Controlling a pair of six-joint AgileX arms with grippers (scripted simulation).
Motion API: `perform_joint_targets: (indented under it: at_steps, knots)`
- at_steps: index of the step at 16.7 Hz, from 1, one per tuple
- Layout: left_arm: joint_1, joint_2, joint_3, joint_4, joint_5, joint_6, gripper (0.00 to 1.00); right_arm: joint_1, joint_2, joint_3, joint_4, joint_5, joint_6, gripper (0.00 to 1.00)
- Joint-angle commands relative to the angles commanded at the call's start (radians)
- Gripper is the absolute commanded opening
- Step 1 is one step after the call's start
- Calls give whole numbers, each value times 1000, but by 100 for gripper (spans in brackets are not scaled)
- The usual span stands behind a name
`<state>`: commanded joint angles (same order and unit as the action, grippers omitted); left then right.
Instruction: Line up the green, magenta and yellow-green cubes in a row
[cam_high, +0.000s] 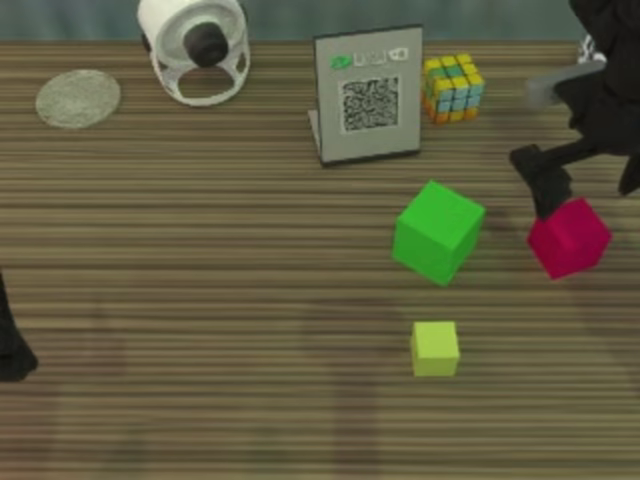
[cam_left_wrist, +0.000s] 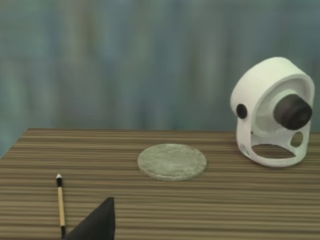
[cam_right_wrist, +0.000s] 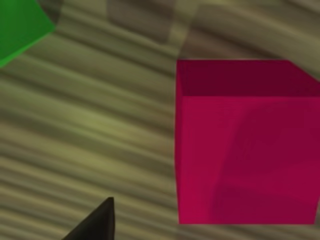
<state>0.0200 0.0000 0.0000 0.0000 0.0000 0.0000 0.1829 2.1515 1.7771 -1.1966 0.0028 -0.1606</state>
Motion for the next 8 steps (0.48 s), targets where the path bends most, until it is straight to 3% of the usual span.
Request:
perform_joint_targets:
  at_steps: [8]
  knots:
    - [0, 0, 0, 0, 0, 0, 100, 6, 87, -181, 275, 1, 2, 100]
